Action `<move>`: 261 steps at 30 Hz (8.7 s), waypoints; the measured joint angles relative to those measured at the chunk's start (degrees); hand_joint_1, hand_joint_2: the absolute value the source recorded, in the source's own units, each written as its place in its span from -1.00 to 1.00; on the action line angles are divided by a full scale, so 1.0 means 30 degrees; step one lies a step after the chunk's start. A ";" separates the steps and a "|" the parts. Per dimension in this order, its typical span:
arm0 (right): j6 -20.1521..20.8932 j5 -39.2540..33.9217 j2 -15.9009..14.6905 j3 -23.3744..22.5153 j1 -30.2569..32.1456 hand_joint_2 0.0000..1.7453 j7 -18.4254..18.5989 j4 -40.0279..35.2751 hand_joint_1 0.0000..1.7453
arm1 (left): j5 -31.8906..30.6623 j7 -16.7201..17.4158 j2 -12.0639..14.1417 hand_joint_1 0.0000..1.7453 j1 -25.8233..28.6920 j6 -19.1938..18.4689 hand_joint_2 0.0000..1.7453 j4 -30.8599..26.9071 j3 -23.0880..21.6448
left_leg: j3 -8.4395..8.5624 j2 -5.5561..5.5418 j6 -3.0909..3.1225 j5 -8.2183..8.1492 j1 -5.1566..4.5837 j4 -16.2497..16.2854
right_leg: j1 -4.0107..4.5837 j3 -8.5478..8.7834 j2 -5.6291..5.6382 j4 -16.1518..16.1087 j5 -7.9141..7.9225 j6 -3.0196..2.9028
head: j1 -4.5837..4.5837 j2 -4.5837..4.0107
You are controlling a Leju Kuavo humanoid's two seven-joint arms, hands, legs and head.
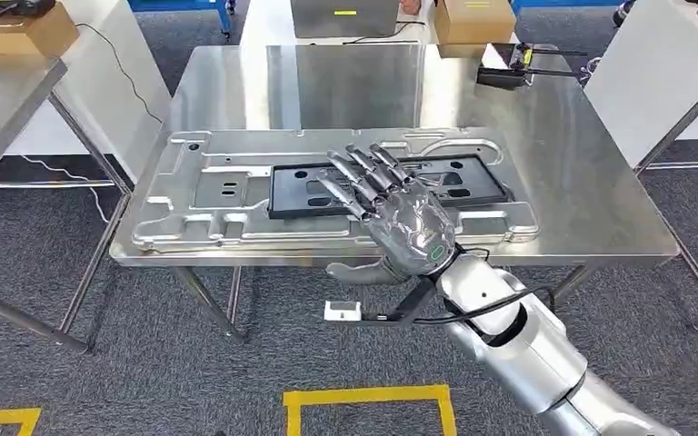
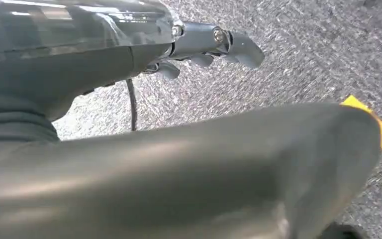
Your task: Take the parts from the cabinet and place them on the table.
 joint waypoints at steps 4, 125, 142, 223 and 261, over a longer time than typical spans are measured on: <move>0.0066 -0.0130 0.0015 0.0029 -0.0071 -1.00 -0.0044 0.0000 -1.00 | 0.0000 -0.0001 -0.0007 -1.00 -0.0018 0.0036 -1.00 0.0000 0.0000 | 0.0031 -0.0116 0.0263 -0.0126 -0.0111 -0.0794 | 0.0159 -0.0435 0.0013 0.0249 0.0240 0.0442 | 0.0064 0.0000; 0.4619 -1.9183 0.3679 -1.0951 1.1241 1.00 0.6353 2.4619 -1.00 | 0.1661 0.0765 -0.0270 -1.00 0.0433 0.1086 1.00 0.0000 0.0430 | 0.0438 -0.0111 0.0227 -0.0105 -0.0129 -0.1338 | 0.0197 0.0965 0.0122 -0.0231 -0.0856 0.0290 | -0.0124 0.0000; 0.4387 -1.8725 0.3840 -1.1737 1.1587 1.00 0.4554 2.5281 -1.00 | 0.1712 0.1623 -0.0168 -1.00 0.0621 0.1092 1.00 -0.0036 0.0918 | 0.0047 0.0030 0.0794 0.0219 -0.0541 -0.1343 | -0.0140 0.1362 0.0205 -0.0416 -0.1202 0.0936 | 0.0568 0.0000; 0.3584 -1.7463 0.3876 -1.1540 1.1564 -1.00 0.3096 2.5544 -1.00 | 0.1545 0.0925 -0.0328 -1.00 0.0659 0.1428 -1.00 -0.0007 0.1253 | 0.1024 0.0107 0.0873 -0.0317 -0.0105 -0.1682 | -0.0128 -0.0451 0.0240 0.2299 -0.2726 0.1028 | 0.0453 0.0000; 0.3934 -1.6982 0.3810 -1.1358 1.1564 -1.00 0.2412 2.5573 -1.00 | 0.1515 0.1064 -0.0386 -1.00 0.0711 0.1362 -1.00 0.0000 0.1399 | -0.0083 -0.0141 0.0808 0.0415 -0.0265 -0.1374 | 0.0035 0.2487 0.1073 -0.0436 -0.1796 0.0401 | 0.0765 0.0000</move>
